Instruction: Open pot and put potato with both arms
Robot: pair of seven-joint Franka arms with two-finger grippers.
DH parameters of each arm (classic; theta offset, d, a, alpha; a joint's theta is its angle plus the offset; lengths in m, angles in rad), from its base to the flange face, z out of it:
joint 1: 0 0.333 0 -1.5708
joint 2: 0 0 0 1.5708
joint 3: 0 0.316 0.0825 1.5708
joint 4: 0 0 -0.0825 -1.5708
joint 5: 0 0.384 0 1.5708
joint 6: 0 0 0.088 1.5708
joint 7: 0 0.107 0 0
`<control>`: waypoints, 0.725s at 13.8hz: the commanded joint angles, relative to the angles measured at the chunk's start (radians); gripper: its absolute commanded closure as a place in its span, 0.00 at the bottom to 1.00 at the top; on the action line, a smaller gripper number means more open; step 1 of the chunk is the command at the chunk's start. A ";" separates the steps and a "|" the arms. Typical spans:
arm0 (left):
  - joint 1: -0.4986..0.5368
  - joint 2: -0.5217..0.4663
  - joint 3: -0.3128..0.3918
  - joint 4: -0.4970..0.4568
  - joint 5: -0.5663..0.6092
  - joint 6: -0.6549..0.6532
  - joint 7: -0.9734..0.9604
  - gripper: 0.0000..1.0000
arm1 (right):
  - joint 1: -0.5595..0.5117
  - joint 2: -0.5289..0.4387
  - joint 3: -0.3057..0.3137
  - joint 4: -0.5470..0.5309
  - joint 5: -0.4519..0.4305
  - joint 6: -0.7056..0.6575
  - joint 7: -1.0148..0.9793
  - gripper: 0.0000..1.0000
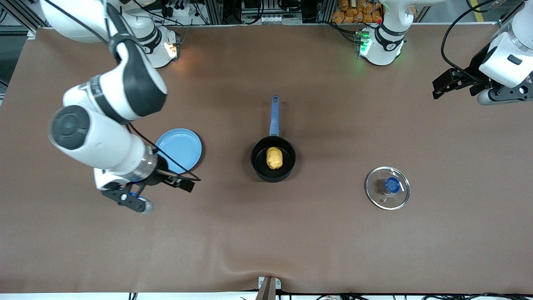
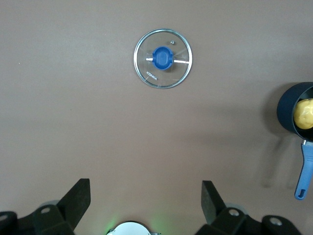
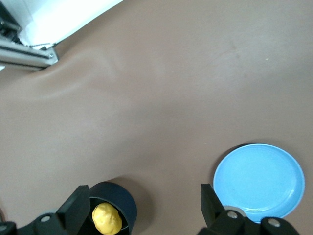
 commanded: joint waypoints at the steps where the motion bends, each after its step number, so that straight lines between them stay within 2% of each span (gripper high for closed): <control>1: -0.002 0.005 -0.003 0.009 0.003 0.019 -0.007 0.00 | -0.089 -0.047 0.043 -0.018 -0.004 -0.077 -0.105 0.00; 4: -0.007 0.011 -0.003 0.010 -0.030 0.027 -0.006 0.00 | -0.184 -0.098 0.062 -0.018 -0.004 -0.132 -0.354 0.00; 8: -0.004 0.013 -0.020 0.004 -0.030 0.027 0.002 0.00 | -0.249 -0.168 0.060 -0.021 -0.019 -0.214 -0.414 0.00; 10: -0.002 0.011 -0.031 -0.006 -0.030 0.027 0.002 0.00 | -0.257 -0.224 0.060 -0.029 -0.085 -0.290 -0.457 0.00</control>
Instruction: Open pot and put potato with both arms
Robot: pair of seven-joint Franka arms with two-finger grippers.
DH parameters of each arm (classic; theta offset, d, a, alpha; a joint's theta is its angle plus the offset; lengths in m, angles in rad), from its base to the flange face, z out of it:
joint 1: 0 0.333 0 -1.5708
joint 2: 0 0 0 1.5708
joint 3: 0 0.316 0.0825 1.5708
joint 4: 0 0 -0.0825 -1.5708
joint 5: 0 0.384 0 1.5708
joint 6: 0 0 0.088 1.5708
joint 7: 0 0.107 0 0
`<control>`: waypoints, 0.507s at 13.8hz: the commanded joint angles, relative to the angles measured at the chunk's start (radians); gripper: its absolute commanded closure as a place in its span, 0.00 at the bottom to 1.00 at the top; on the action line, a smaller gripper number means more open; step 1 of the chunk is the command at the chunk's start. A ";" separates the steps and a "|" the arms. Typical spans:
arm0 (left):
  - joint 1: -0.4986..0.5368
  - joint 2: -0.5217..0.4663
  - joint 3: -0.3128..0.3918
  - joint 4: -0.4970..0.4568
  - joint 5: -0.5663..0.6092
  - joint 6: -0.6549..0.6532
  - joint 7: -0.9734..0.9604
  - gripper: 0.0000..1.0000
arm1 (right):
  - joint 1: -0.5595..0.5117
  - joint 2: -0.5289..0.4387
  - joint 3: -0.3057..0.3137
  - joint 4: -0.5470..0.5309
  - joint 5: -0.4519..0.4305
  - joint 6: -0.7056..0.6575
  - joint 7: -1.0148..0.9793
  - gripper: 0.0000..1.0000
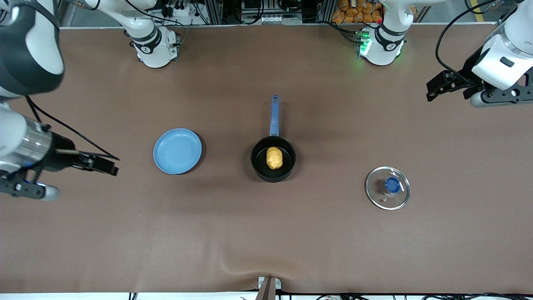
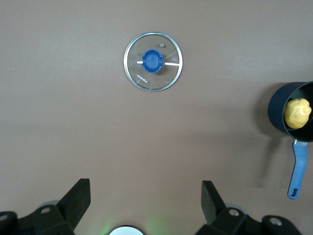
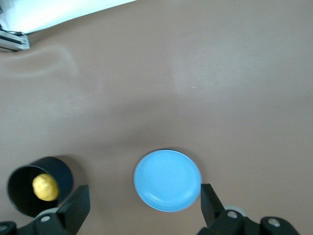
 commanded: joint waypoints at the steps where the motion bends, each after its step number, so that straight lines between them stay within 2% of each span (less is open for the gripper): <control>1: 0.003 0.001 -0.010 -0.003 -0.012 0.003 0.002 0.00 | -0.025 -0.096 0.023 -0.047 -0.054 -0.071 -0.040 0.00; 4: 0.006 -0.007 -0.010 -0.003 -0.012 0.003 0.002 0.00 | -0.053 -0.246 0.013 -0.207 -0.048 -0.074 -0.227 0.00; 7: 0.010 -0.007 -0.010 -0.002 -0.012 0.013 0.002 0.00 | -0.042 -0.395 -0.055 -0.375 -0.034 -0.071 -0.273 0.00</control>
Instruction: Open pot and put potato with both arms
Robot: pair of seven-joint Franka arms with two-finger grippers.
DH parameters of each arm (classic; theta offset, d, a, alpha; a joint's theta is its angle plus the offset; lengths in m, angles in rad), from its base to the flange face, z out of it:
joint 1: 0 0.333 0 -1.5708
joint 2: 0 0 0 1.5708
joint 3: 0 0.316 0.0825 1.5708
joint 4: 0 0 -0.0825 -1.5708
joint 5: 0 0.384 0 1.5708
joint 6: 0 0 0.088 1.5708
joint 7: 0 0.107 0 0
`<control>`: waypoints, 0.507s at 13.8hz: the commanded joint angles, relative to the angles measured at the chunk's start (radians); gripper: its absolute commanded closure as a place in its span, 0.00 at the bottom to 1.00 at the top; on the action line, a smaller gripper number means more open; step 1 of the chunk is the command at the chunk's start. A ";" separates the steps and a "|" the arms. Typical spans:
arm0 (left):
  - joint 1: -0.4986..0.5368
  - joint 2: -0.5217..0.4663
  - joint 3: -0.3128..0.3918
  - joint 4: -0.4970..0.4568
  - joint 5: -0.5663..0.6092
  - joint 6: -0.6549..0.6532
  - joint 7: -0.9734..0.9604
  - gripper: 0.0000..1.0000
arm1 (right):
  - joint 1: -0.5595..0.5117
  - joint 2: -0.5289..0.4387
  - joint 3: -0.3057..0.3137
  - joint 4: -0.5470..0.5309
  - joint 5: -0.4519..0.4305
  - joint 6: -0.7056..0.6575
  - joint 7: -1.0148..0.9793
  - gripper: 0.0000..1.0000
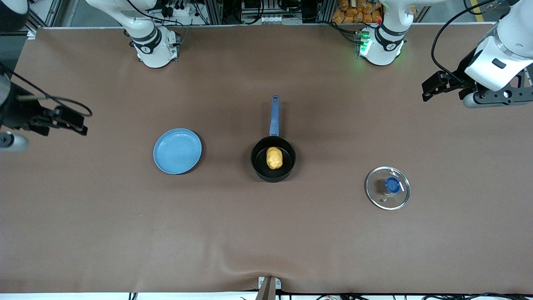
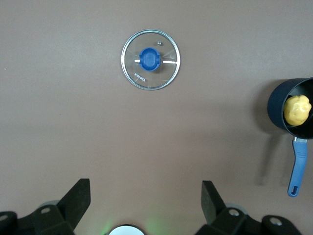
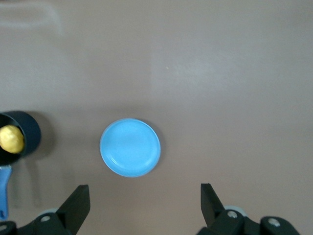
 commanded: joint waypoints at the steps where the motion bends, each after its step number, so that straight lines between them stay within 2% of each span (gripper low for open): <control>1: 0.008 -0.012 -0.002 -0.002 -0.012 0.011 0.002 0.00 | -0.004 -0.198 -0.031 -0.252 0.006 0.032 -0.045 0.00; 3: 0.011 -0.024 -0.002 -0.006 -0.012 0.004 0.002 0.00 | 0.016 -0.258 -0.046 -0.318 0.014 0.035 -0.049 0.00; 5: 0.011 -0.027 -0.001 -0.012 -0.012 0.002 0.002 0.00 | 0.015 -0.261 -0.049 -0.330 0.012 0.035 -0.068 0.00; 7: 0.011 -0.027 -0.001 -0.012 -0.010 0.002 0.003 0.00 | 0.016 -0.253 -0.054 -0.329 -0.003 0.052 -0.168 0.00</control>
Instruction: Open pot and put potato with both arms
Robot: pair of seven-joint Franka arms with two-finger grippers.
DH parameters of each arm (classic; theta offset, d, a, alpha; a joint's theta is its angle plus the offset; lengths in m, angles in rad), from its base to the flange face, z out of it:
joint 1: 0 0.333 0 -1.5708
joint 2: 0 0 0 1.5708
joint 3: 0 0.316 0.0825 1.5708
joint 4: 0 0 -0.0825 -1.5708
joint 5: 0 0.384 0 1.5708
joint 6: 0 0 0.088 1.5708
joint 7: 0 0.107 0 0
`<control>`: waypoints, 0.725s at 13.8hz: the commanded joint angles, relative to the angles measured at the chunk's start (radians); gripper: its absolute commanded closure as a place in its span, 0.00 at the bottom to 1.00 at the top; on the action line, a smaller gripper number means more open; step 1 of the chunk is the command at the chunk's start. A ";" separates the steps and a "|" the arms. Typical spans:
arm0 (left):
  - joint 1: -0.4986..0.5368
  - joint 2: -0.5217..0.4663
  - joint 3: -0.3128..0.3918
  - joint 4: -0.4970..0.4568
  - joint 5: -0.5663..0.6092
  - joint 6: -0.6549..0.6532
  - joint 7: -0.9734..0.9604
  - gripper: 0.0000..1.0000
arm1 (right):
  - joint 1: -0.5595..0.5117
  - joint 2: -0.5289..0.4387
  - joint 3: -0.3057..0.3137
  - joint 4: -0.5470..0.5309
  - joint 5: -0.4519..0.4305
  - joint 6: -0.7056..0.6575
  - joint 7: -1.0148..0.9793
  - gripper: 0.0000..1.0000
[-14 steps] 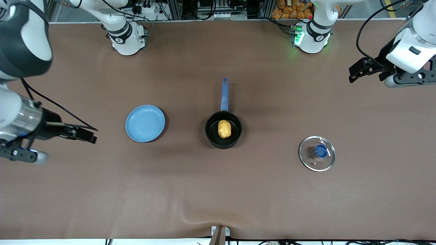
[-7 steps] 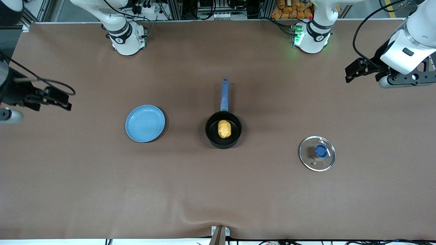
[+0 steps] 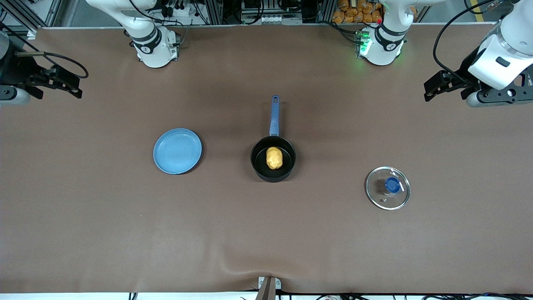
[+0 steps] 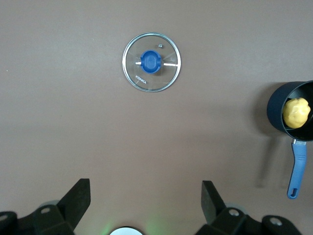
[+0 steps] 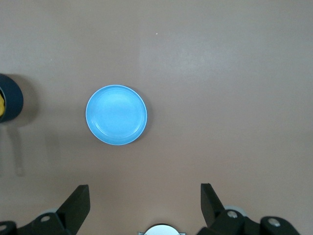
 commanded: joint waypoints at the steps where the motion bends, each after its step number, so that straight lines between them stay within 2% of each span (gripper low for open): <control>1: 0.008 -0.022 -0.002 -0.012 -0.010 -0.001 0.003 0.00 | 0.007 -0.019 -0.021 -0.040 -0.013 0.046 -0.136 0.00; 10: 0.006 -0.011 -0.001 0.016 -0.003 -0.009 0.026 0.00 | 0.000 -0.014 -0.021 -0.028 -0.031 0.047 -0.133 0.00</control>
